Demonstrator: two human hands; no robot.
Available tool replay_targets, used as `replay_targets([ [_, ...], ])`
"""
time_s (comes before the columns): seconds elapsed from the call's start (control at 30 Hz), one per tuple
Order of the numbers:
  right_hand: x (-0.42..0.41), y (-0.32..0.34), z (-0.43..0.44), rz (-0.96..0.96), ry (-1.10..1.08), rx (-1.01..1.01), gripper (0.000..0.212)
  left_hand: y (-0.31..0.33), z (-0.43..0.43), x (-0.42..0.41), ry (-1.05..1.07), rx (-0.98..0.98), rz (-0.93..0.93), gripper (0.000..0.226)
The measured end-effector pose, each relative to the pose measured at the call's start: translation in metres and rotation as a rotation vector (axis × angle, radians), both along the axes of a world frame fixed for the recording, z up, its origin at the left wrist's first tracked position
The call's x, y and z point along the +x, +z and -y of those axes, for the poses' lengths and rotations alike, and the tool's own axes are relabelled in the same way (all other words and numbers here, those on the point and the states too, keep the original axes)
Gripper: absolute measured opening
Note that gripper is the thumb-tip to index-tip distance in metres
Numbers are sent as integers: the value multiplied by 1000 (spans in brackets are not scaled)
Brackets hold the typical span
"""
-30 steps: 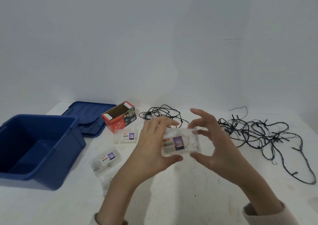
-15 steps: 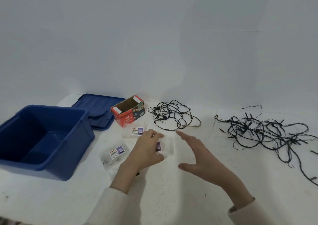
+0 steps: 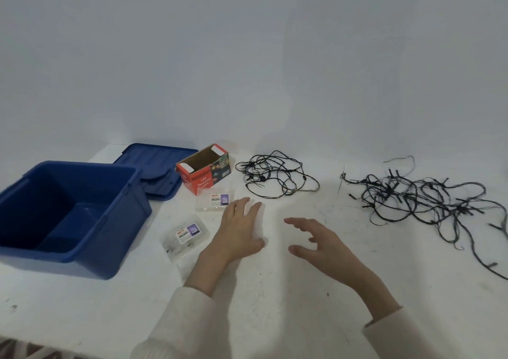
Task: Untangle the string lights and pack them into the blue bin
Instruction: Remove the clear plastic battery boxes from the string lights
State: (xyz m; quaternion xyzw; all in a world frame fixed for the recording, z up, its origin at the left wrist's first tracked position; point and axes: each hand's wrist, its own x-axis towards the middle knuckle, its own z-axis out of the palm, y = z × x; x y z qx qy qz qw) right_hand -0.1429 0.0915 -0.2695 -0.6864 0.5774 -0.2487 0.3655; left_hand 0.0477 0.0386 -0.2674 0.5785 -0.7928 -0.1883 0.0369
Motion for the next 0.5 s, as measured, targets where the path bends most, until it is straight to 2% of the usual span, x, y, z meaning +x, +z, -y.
replay_targets([
  [0.17,-48,14,-25,12,-213,-40,41,12,-22,-78,-200,-2,-182,59],
  [0.3,-109,17,-68,-79,-471,-70,41,12,-49,-158,-387,81,-302,50],
  [0.37,-145,15,-91,-210,-605,-37,43,10,-66,-194,-449,124,-350,47],
  [0.5,-206,8,-128,-672,-780,177,57,7,-99,-245,-512,216,-401,44],
])
